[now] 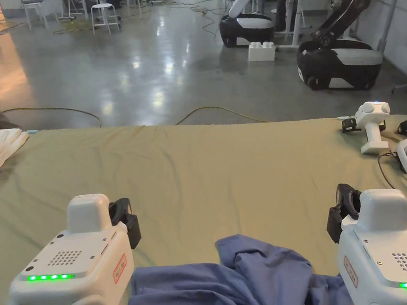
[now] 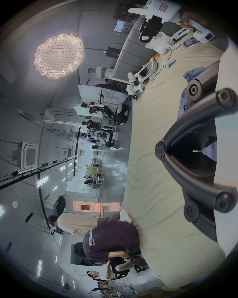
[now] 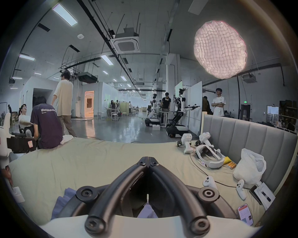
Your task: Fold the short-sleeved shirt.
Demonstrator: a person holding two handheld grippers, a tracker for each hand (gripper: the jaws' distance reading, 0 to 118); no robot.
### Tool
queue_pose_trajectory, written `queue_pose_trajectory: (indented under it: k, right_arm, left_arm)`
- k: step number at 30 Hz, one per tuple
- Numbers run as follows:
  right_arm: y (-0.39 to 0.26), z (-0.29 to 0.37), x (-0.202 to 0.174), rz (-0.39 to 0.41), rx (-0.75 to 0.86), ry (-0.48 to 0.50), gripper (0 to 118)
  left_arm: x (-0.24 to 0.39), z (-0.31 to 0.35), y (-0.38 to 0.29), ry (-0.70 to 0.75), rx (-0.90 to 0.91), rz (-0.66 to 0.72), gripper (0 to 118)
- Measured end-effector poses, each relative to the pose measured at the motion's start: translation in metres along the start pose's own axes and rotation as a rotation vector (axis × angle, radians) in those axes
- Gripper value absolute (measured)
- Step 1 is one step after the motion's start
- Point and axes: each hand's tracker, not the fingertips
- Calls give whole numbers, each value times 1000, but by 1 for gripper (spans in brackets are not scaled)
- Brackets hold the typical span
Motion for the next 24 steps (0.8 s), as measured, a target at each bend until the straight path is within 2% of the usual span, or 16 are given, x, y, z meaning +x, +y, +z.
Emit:
queue_pose_trajectory:
  k: [5, 9, 13, 18, 19, 21, 23, 24]
  right_arm:
    - [5, -4, -7, -4, 17, 16, 0]
    - [-1, -9, -6, 17, -13, 31, 0]
    - [-11, -14, 1, 29, -55, 26, 0]
    - [-24, -22, 16, 36, -114, 3, 0]
    - [-27, -24, 19, 42, -126, -4, 0]
    - [-33, -26, 25, 58, -149, -17, 0]
    - [-38, -29, 33, 71, -172, -29, 0]
    - [-41, -30, 36, 72, -180, -35, 0]
  left_arm:
    - [-14, -2, -4, 32, -35, 22, 0]
    - [-39, -36, -22, 1, -251, 108, 0]
    - [-58, -94, -49, -3, -492, 107, 0]
    - [-74, -168, -77, -21, -694, 181, 0]
    - [-75, -182, -82, -19, -736, 181, 3]
    - [-74, -203, -92, -17, -790, 181, 36]
    - [-74, -224, -104, -28, -867, 191, 62]
    - [-71, -227, -110, -13, -896, 178, 64]
